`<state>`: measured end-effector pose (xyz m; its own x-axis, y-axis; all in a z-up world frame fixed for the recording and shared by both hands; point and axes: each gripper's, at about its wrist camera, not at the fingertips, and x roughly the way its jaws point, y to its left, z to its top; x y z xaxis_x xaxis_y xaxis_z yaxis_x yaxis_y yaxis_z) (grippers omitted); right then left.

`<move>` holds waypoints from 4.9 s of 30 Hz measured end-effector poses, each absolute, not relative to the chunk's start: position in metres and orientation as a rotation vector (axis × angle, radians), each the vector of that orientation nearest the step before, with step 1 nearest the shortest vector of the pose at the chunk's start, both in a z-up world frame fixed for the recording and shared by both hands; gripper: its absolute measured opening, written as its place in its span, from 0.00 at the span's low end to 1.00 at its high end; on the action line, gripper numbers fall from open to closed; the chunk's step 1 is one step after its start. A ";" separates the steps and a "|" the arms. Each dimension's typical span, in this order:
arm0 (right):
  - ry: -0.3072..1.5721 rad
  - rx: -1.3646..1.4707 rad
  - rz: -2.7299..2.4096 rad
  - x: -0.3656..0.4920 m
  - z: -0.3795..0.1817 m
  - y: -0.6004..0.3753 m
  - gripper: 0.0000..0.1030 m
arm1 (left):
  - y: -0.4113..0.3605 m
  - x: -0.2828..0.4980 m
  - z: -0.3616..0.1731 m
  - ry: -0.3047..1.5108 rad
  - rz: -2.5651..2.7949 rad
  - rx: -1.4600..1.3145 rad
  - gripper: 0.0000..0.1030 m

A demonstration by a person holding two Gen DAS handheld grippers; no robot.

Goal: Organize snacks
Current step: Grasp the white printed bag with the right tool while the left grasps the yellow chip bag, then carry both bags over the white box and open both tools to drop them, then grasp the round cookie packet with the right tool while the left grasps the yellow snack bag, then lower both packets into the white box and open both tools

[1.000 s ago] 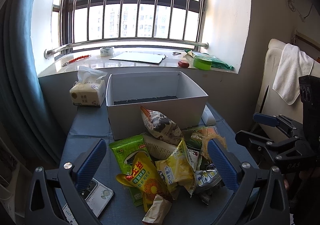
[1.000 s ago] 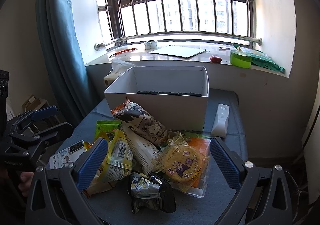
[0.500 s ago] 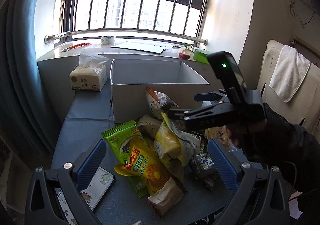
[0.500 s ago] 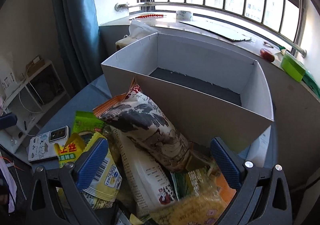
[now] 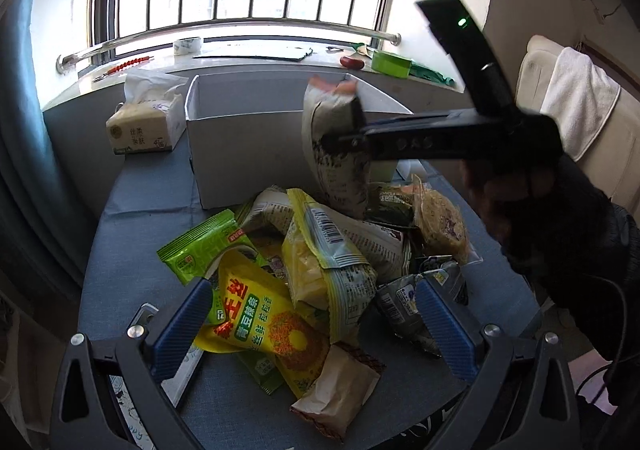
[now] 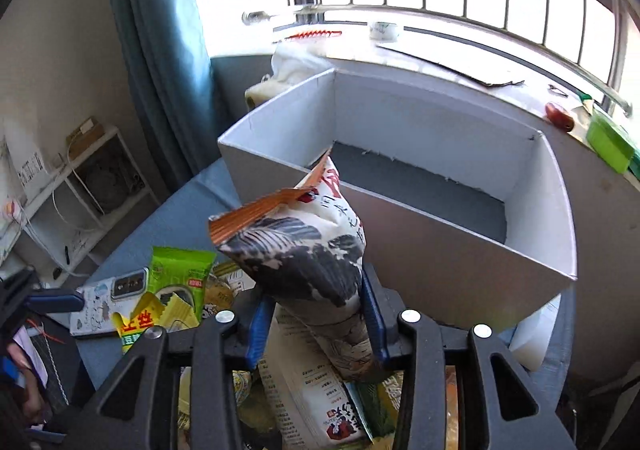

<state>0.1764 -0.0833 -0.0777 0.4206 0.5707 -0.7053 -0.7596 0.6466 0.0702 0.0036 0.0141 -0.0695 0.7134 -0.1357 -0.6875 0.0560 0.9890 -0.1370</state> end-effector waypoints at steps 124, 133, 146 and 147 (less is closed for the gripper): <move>0.750 -0.146 0.748 0.114 -0.091 -0.192 0.74 | 0.058 0.023 -0.124 0.891 0.043 -0.337 0.32; 0.720 -0.042 0.788 0.123 -0.072 -0.185 0.74 | 0.081 0.017 -0.076 0.772 0.035 -0.307 0.29; 0.647 0.038 0.777 0.216 -0.012 -0.130 0.74 | 0.091 0.151 0.004 0.606 -0.066 -0.232 0.29; 0.665 0.044 0.763 0.231 -0.011 -0.126 0.74 | 0.091 0.167 0.004 0.613 -0.069 -0.235 0.29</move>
